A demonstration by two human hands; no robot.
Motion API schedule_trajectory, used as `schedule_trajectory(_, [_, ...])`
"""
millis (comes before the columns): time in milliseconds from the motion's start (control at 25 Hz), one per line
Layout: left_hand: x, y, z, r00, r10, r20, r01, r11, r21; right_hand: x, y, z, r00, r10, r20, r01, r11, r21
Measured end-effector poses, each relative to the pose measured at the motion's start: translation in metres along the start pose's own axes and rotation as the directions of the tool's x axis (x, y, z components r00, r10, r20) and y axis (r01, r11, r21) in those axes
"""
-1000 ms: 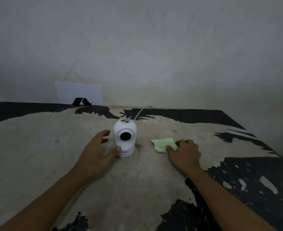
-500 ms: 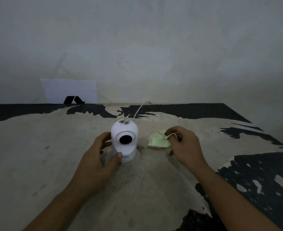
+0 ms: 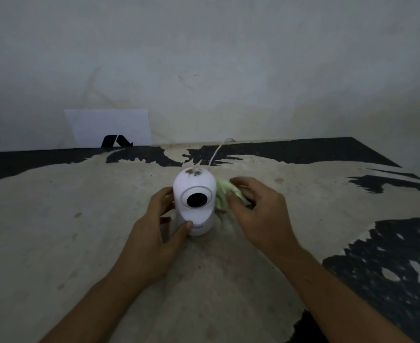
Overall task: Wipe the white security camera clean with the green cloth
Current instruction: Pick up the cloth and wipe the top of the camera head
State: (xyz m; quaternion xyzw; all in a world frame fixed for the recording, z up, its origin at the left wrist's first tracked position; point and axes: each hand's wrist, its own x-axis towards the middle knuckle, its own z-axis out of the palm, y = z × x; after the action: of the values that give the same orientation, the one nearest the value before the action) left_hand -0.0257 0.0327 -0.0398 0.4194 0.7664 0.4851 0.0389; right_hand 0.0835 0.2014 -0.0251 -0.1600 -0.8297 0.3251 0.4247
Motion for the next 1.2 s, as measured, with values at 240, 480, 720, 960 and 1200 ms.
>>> schedule_trajectory(240, [0.001, 0.000, 0.003, 1.000, -0.010, -0.017, 0.010, 1.000, 0.005, -0.010, 0.003, 0.004, 0.975, 0.070, 0.210, -0.077, 0.997, 0.029])
schedule_trajectory(480, [0.002, -0.003, 0.003, 1.000, -0.011, -0.014, 0.011, 1.000, 0.014, -0.010, 0.003, 0.004, 0.979, 0.092, 0.182, -0.101, 0.994, 0.040])
schedule_trajectory(720, [0.003, -0.003, 0.003, 1.000, -0.012, -0.021, 0.012, 1.000, 0.021, -0.011, -0.001, 0.005, 0.992, 0.060, 0.111, -0.070, 0.993, 0.091])
schedule_trajectory(960, [0.003, -0.004, 0.003, 1.000, -0.014, -0.018, 0.015, 1.000, 0.008, -0.017, -0.017, 0.011, 0.991, -0.044, 0.125, 0.025, 0.988, 0.151])
schedule_trajectory(1200, [0.002, -0.003, 0.003, 1.000, -0.022, -0.020, 0.022, 1.000, -0.003, -0.018, -0.019, 0.016, 0.997, -0.056, 0.050, 0.047, 0.984, 0.174])
